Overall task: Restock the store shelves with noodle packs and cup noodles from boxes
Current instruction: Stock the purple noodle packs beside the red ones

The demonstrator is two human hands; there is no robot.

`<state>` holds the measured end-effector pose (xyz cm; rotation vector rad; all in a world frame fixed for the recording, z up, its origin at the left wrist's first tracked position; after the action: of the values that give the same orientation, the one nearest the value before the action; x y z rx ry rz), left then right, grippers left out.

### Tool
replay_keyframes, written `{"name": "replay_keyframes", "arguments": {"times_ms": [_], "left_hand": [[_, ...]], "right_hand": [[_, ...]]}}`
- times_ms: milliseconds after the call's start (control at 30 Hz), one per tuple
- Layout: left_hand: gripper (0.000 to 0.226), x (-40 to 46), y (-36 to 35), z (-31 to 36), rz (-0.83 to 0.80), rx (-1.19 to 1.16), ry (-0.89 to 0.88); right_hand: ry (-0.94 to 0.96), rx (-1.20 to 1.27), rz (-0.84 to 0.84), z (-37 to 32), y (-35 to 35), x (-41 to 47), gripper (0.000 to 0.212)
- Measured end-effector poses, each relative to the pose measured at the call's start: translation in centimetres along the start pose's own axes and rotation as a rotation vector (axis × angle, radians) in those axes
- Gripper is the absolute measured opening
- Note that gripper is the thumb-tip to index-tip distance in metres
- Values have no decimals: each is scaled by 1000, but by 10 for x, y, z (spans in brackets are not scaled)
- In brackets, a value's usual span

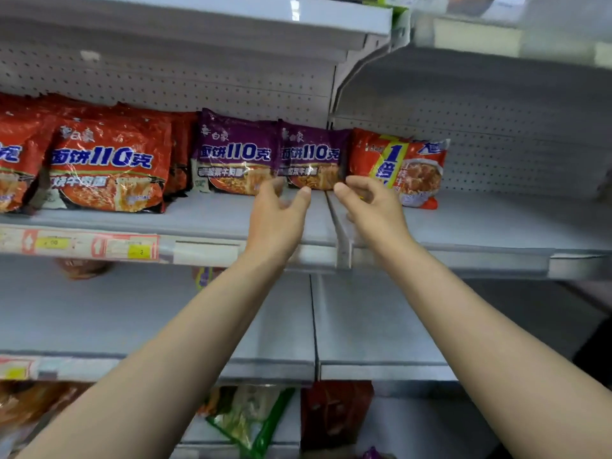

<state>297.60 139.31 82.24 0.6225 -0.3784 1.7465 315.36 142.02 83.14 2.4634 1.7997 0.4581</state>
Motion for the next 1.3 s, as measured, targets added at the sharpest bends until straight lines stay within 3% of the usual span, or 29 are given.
{"name": "replay_keyframes", "arguments": {"times_ms": [233,400,633,800,1000,1200,1300], "left_hand": [[39,-82,-55,-4,57,-95,26],[41,-141,-95,-31,7,-74,111],[46,-248,-131,-116,-82,-11,399],[47,-332,-143,-181,-149,9,689],[50,-409,-148,-251,-271,88,899],[23,-458,-158,-313,-373,133,1061],[43,-484,-166,-349,-461,172,1127]], "right_hand": [[-107,-3,78,62,80,-51,33],[-249,-37,98,127,122,-85,29],[-511,-186,79,257,146,-132,34],[-755,-247,36,355,151,-171,25],[-1038,-295,-36,445,151,-213,16],[-1201,-338,-85,515,144,-231,17],[-1294,-346,-100,554,139,-247,24]]}}
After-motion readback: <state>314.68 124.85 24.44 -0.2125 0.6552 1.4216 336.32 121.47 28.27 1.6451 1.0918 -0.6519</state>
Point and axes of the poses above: each hand's wrist, its own x-axis towards the middle knuckle, its own y-axis out of the back of the hand, z = x × y, the point moved 7 cm from there along x, towards the middle knuckle, and after that the axes turned 15 degrees about -y, right-handed, at the moved point
